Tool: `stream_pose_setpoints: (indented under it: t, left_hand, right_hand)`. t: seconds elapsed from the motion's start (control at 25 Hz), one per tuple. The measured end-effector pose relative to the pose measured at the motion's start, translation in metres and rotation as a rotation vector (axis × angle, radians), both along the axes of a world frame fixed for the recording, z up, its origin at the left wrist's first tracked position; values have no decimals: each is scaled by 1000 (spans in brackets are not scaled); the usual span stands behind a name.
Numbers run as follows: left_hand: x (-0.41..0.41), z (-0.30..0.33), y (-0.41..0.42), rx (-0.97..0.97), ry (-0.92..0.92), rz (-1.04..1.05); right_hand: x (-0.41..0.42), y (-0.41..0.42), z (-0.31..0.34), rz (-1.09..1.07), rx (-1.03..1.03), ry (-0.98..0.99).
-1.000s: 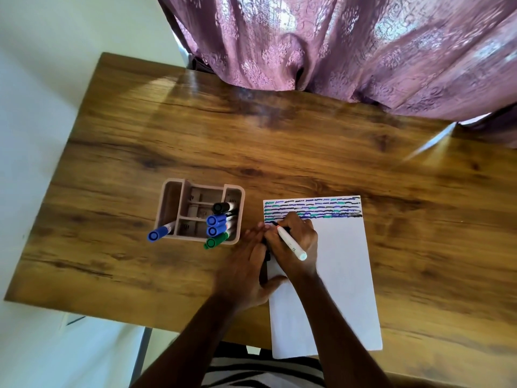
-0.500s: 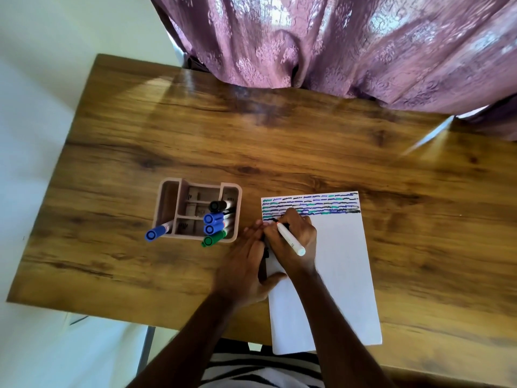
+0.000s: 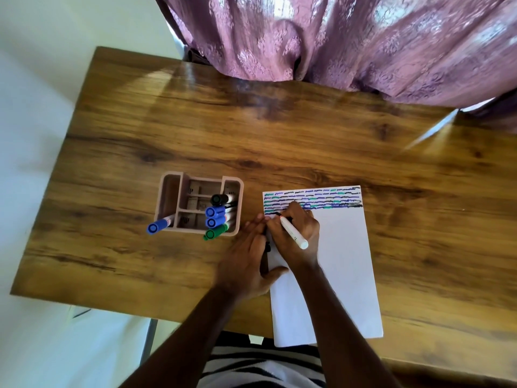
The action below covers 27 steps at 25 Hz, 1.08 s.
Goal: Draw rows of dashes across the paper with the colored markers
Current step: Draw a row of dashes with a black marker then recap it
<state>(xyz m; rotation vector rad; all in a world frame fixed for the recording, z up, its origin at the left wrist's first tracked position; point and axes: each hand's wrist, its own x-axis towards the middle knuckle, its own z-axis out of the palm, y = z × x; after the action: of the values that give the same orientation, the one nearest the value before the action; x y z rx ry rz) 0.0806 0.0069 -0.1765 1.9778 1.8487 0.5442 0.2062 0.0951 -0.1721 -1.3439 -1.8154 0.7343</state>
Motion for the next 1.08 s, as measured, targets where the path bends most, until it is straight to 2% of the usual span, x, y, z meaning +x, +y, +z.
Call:
stream_pose_setpoints:
  t: [1.08]
  left_hand:
    - [-1,1,-1,-18,-18,-3]
  right_hand:
    - [1,0,4,-35,16,3]
